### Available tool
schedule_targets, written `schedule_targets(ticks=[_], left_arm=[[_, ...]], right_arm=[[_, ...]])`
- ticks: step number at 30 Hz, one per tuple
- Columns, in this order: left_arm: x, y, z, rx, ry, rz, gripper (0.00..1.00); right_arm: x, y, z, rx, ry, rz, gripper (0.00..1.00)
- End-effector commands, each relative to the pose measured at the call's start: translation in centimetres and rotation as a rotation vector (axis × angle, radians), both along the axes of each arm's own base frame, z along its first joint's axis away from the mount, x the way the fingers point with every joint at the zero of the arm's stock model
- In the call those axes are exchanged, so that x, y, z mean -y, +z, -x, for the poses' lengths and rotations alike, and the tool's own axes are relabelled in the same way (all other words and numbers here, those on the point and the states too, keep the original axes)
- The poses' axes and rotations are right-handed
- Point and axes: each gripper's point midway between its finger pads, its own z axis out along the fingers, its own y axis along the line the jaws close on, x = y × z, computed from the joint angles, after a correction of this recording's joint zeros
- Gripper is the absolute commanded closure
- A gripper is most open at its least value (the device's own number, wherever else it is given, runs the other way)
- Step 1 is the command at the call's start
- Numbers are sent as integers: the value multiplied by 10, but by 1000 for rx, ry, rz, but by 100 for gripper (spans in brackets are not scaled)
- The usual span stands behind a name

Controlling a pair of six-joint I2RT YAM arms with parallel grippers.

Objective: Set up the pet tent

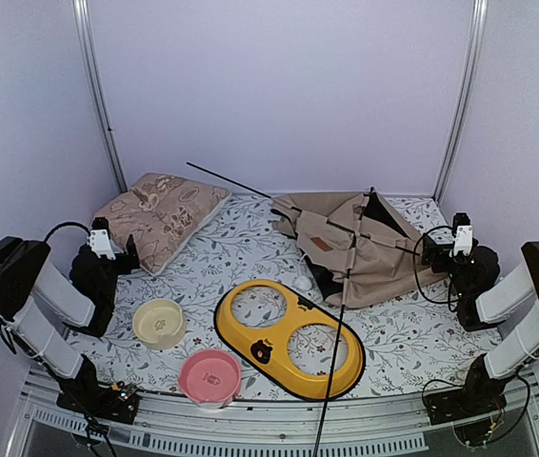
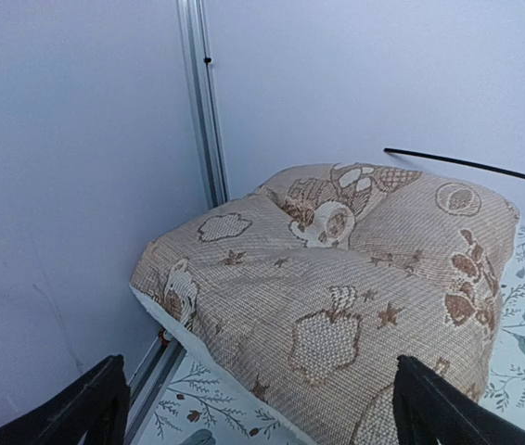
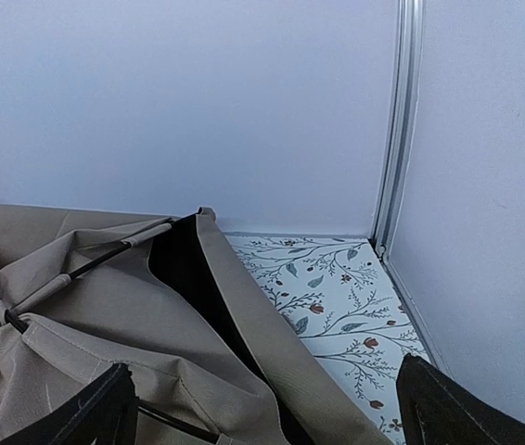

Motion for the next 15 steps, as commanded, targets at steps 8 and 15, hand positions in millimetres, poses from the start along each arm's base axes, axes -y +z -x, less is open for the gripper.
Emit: schedule_targets(ticks=[8, 15], left_arm=[[-6, 16, -1, 57, 31, 19, 0], [33, 62, 2, 80, -3, -95, 1]], right_arm=[[0, 3, -4, 8, 5, -15, 1], [16, 21, 0, 22, -91, -48, 1]])
